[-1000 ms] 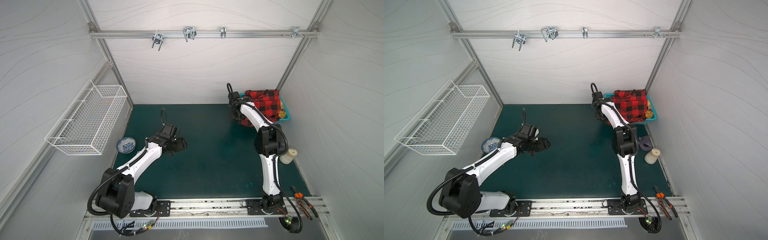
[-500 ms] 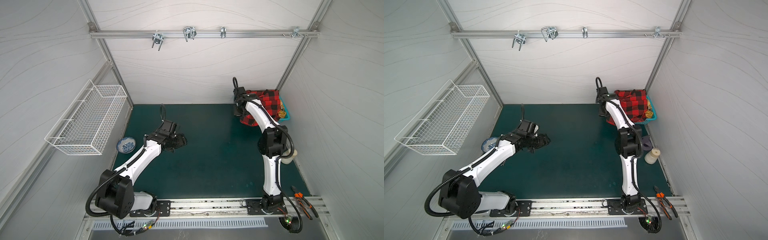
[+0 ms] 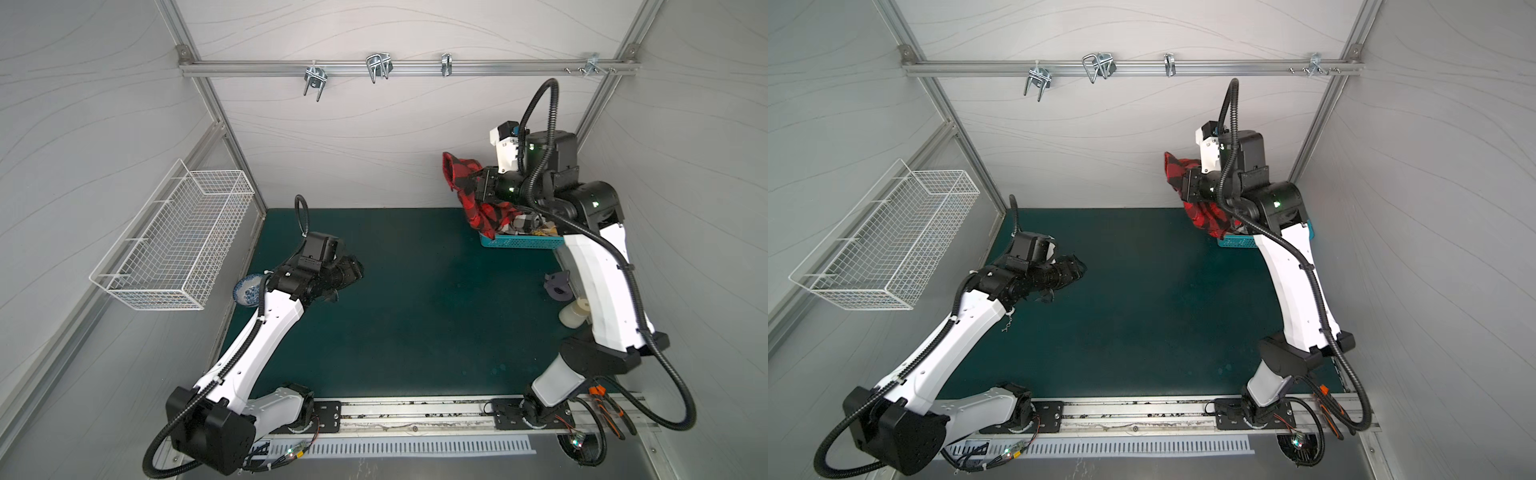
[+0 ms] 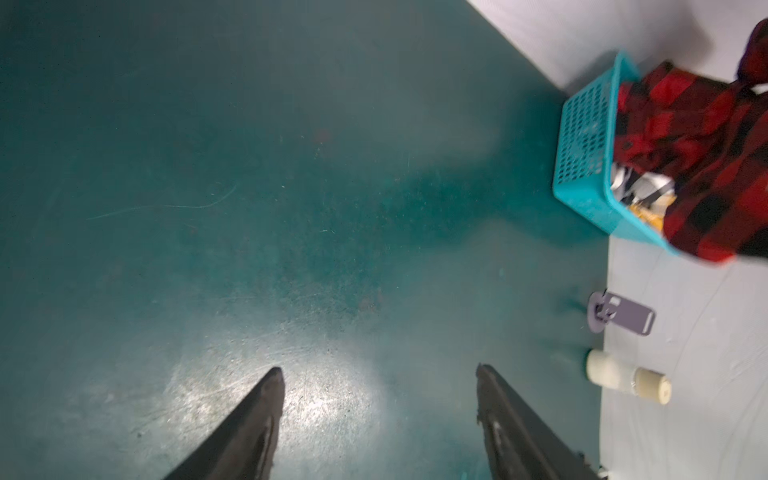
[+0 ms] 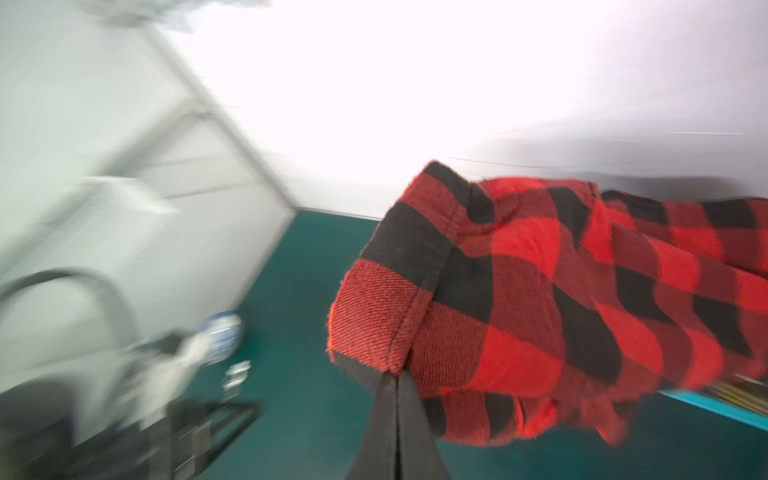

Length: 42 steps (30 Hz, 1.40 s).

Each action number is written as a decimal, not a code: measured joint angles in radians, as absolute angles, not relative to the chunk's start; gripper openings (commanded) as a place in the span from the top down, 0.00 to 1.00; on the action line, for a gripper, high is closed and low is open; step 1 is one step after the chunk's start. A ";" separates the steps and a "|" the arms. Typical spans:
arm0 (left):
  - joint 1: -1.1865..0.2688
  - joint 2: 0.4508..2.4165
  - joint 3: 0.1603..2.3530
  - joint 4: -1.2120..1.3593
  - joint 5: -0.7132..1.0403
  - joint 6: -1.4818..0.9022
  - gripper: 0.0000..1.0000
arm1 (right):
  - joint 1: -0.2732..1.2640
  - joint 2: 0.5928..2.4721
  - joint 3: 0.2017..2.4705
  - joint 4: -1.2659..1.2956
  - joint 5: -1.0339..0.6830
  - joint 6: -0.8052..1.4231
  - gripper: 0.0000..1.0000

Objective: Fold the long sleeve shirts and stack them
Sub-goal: 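Pull the red plaid shirt out with the right gripper and lay it on the table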

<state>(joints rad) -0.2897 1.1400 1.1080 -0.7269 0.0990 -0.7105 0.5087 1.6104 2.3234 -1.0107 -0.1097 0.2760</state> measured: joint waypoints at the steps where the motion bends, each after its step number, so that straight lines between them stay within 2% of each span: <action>1: -0.278 1.128 1.104 -0.730 0.099 -0.714 0.27 | 0.525 1.580 2.272 -0.981 -0.155 0.293 1.00; 6: -0.213 1.081 1.014 -0.738 0.115 -0.739 0.29 | 0.615 1.466 1.837 -0.807 -0.305 0.392 1.00; 10: -0.206 1.076 0.917 -0.734 0.126 -0.746 0.30 | 0.693 1.454 1.402 -0.674 -0.312 0.457 1.00; 11: -0.206 1.071 0.892 -0.735 0.129 -0.748 0.29 | 0.707 1.452 1.280 -0.653 -0.304 0.480 0.97; 14: -0.206 1.057 0.834 -0.734 0.135 -0.755 0.28 | 0.724 1.421 1.035 -0.671 -0.243 0.528 0.44; 15: -0.206 1.053 0.817 -0.733 0.137 -0.758 0.28 | 0.722 1.394 0.990 -0.701 -0.207 0.543 0.38; 18: -0.206 1.050 0.783 -0.711 0.149 -0.769 0.27 | 0.704 1.271 0.958 -0.800 -0.094 0.569 0.30; 19: -0.206 1.051 0.774 -0.699 0.155 -0.773 0.27 | 0.699 1.230 0.963 -0.817 -0.059 0.576 0.20; 20: -0.206 1.055 0.767 -0.690 0.163 -0.779 0.27 | 0.696 1.172 0.972 -0.835 -0.025 0.584 0.04; 21: -0.206 1.061 0.765 -0.684 0.174 -0.783 0.27 | 0.695 1.129 0.977 -0.841 0.004 0.583 0.01; 24: -0.206 1.083 0.766 -0.660 0.197 -0.789 0.27 | 0.717 1.050 0.977 -0.831 0.060 0.583 0.03; 27: -0.206 1.089 0.766 -0.656 0.205 -0.789 0.27 | 0.734 1.081 0.988 -0.796 0.073 0.583 0.04; 38: -0.206 1.082 0.878 -0.692 0.202 -0.786 0.27 | 0.711 1.823 1.495 -0.740 0.047 0.574 0.16; 40: -0.206 1.090 0.907 -0.696 0.200 -0.780 0.28 | 0.705 1.922 1.586 -0.752 0.047 0.567 0.21; 42: -0.206 1.106 0.933 -0.702 0.195 -0.770 0.28 | 0.701 2.016 1.668 -0.763 0.039 0.553 0.36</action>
<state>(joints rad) -0.2062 1.1065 0.9333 -0.7025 0.1951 -0.7696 0.7006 2.0159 1.6684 -0.7631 0.0395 0.5533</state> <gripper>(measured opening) 0.724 0.746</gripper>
